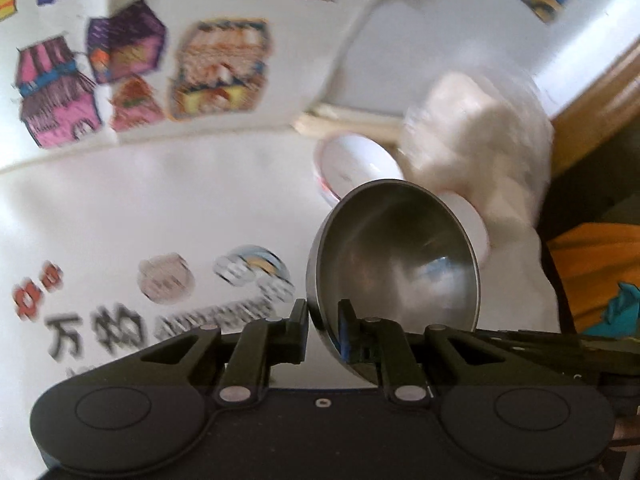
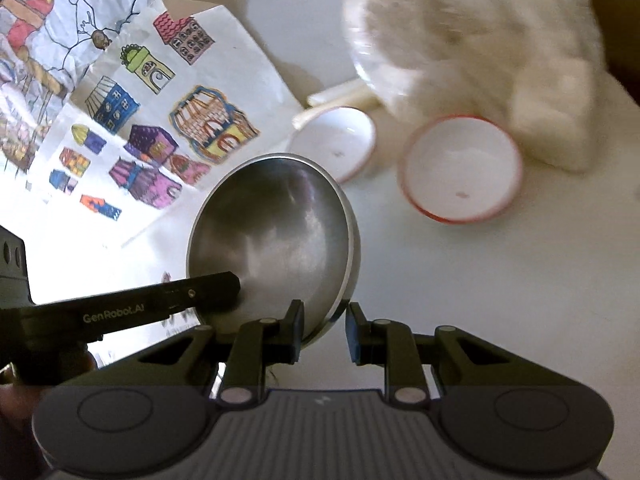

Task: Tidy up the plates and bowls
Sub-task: 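Lift the deep steel bowl with both grippers toward the stacked plates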

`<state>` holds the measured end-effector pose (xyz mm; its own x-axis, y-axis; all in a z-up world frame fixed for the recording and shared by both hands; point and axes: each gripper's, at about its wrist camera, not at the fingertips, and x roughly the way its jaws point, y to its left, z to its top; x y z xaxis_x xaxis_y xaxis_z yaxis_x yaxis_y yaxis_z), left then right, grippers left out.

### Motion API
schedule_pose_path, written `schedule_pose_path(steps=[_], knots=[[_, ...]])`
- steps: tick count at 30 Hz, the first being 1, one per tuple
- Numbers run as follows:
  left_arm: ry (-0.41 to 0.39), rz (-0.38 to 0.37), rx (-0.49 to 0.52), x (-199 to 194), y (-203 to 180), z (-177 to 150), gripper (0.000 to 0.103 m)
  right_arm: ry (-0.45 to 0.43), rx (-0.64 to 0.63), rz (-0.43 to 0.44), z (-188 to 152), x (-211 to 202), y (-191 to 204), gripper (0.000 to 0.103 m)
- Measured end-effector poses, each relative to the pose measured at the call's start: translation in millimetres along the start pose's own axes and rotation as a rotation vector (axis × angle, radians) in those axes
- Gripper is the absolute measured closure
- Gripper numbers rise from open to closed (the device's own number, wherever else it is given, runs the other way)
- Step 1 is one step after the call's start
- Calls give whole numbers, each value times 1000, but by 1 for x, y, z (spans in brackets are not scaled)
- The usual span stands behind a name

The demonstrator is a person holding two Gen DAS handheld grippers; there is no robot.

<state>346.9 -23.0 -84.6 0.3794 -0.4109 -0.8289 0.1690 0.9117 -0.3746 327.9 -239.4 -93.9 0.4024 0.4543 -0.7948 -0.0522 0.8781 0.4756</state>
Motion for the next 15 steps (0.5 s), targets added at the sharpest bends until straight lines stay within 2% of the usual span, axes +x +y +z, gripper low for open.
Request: schedule_pose_path(steps=[8, 15], knots=[[64, -14, 8, 6, -45, -43, 86, 64, -28, -22, -31, -38, -39, 78], [129, 7, 3, 13, -65, -73, 86, 153, -56, -28, -51, -45, -59, 78]])
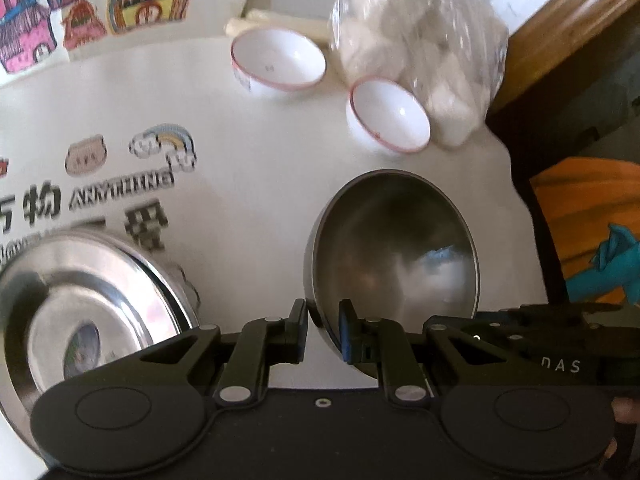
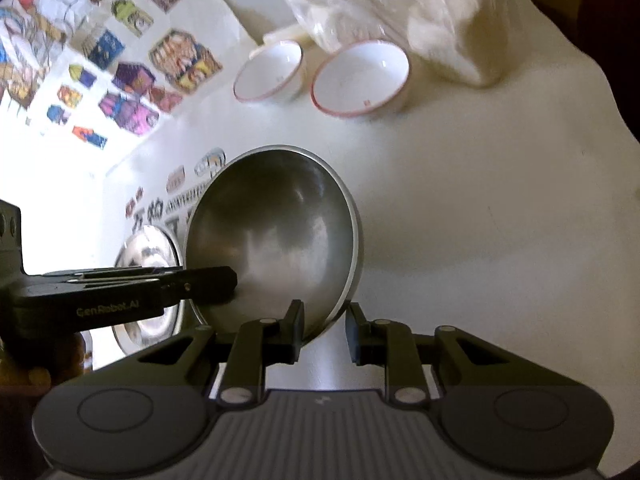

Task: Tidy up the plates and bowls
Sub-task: 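Lift the deep steel bowl with both grippers toward the stacked plates, then lower the steel bowl beside the plate stack and open both grippers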

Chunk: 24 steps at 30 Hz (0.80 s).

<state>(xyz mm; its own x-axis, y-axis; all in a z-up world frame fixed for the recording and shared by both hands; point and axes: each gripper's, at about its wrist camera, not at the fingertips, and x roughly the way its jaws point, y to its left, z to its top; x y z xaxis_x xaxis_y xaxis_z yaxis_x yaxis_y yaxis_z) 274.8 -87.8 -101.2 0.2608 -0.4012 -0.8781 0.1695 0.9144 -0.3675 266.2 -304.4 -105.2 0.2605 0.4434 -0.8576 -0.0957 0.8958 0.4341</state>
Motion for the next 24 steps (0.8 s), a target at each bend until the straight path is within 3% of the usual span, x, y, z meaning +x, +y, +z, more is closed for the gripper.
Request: schedule_pose_path(steps=[16, 24], knots=[[-21, 118, -142, -9, 10, -24, 86, 106, -159, 45, 4, 20, 13, 78], [-40, 138, -214, -4, 13, -31, 86, 119, -225, 33, 7, 24, 17, 76]])
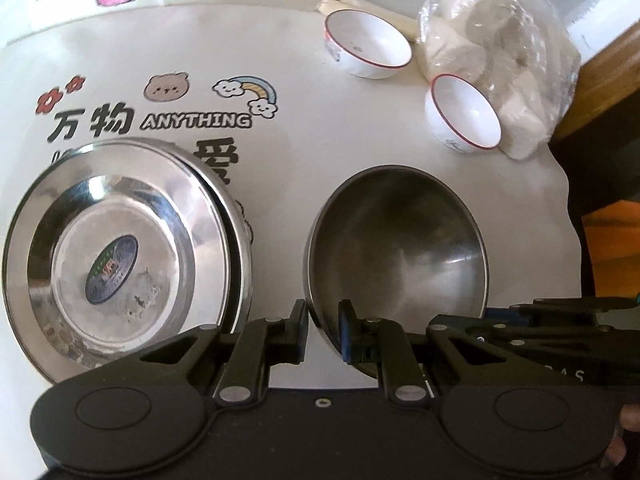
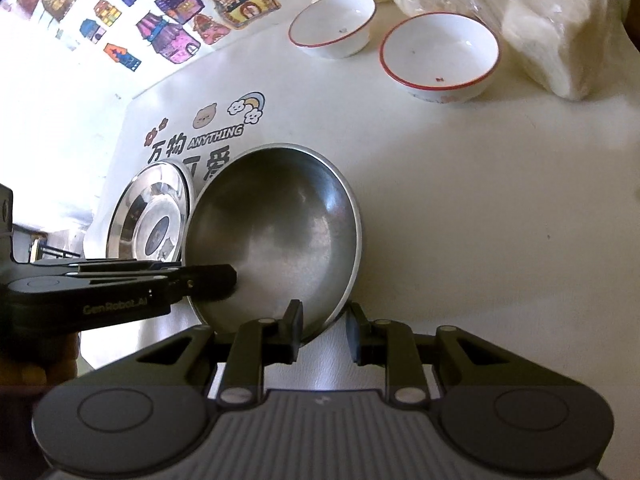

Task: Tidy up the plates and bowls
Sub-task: 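Lower the steel bowl beside the plate stack and open both grippers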

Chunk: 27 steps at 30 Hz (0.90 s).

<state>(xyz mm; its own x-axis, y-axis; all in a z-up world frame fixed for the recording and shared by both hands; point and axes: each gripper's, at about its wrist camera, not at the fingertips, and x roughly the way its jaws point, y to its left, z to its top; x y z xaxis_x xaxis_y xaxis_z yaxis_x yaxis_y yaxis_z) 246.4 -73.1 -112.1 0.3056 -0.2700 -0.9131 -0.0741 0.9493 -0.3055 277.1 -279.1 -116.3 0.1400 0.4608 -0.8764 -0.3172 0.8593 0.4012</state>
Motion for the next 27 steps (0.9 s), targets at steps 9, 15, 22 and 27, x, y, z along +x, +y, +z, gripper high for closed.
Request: schedule_pose_path(steps=[9, 15, 22, 27], knots=[[-11, 38, -30, -3, 1, -3, 85, -2, -34, 5, 0, -3, 0, 60], [-27, 80, -33, -14, -5, -5, 81, -28, -12, 14, -1, -11, -10, 55], [-73, 101, -66, -37, -5, -6, 66, -87, -3, 1, -3, -27, -21, 24], [-132, 78, -54, -47, -18, 2, 45, -127, 14, -20, -6, -40, -31, 12]])
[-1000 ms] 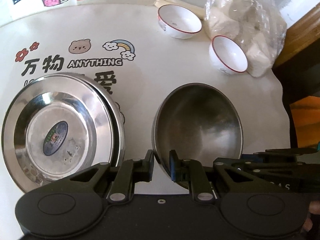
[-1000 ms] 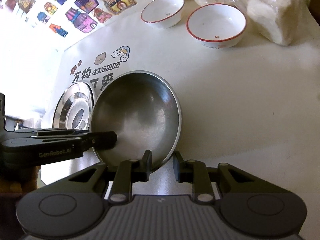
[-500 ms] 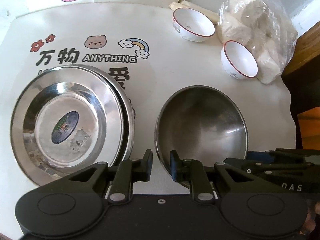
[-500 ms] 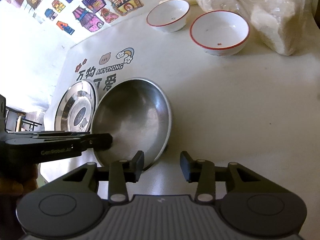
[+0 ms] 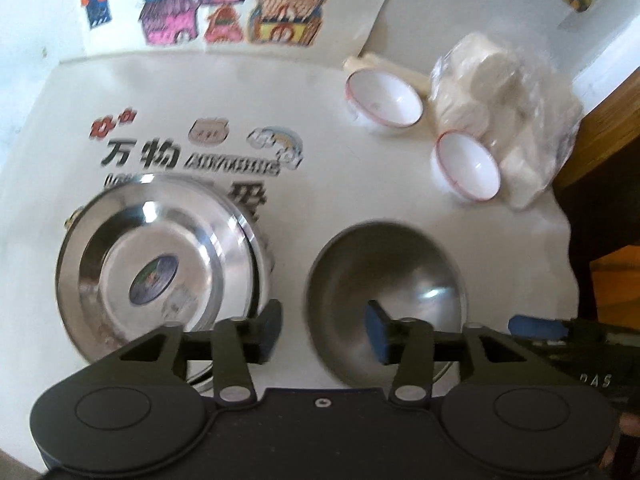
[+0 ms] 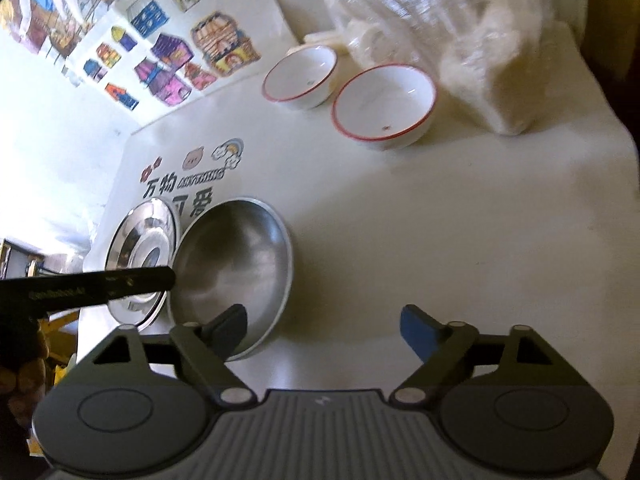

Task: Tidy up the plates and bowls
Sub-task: 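Lower the steel bowl beside the plate stack and open both grippers, then move both grippers toward the white red-rimmed bowl nearest the bag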

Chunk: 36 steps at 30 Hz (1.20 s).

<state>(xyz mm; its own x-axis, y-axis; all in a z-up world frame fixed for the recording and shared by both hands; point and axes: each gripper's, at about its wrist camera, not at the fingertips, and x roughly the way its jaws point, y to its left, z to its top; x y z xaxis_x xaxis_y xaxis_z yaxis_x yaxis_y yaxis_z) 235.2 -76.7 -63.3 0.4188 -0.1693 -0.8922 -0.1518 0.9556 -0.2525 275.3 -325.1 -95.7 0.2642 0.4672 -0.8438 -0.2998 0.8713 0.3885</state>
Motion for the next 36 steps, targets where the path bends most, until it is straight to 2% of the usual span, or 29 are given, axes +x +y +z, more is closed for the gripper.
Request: schedule_pose_path(steps=[2, 4, 5, 8, 10, 12, 14, 19, 23, 25, 31, 36], knots=[[-26, -19, 15, -1, -9, 5, 34, -21, 19, -8, 0, -5, -5, 5], [-58, -50, 20, -4, -16, 9, 20, -44, 43, -21, 0, -12, -12, 1], [-83, -81, 13, -6, -20, 12, 18, -57, 54, -32, 0, -15, -15, 0], [-145, -160, -7, -10, -29, 16, 1, -91, 75, -61, 0, -22, -23, 0], [-183, -184, -4, -12, -37, 20, 1, -121, 82, -80, 0, -26, -26, 0], [-187, -202, -9, -10, -43, 25, 1, -150, 81, -94, 2, -30, -30, 0], [-199, -206, -11, -8, -48, 29, 1, -181, 81, -110, 3, -33, -33, 0], [-299, -213, 8, -11, -58, 36, 1, -250, 86, -135, 6, -39, -39, 0], [-357, -246, 8, -10, -64, 45, 1, -306, 66, -153, 7, -40, -42, 0], [-369, -234, 20, -8, -68, 50, 1, -318, 43, -157, 10, -38, -42, 0], [-292, -163, 58, 14, -73, 68, 1, -340, 46, -143, 22, -28, -45, 0], [-172, -50, 78, 49, -73, 87, 1, -331, 95, -129, 36, -13, -56, 0]])
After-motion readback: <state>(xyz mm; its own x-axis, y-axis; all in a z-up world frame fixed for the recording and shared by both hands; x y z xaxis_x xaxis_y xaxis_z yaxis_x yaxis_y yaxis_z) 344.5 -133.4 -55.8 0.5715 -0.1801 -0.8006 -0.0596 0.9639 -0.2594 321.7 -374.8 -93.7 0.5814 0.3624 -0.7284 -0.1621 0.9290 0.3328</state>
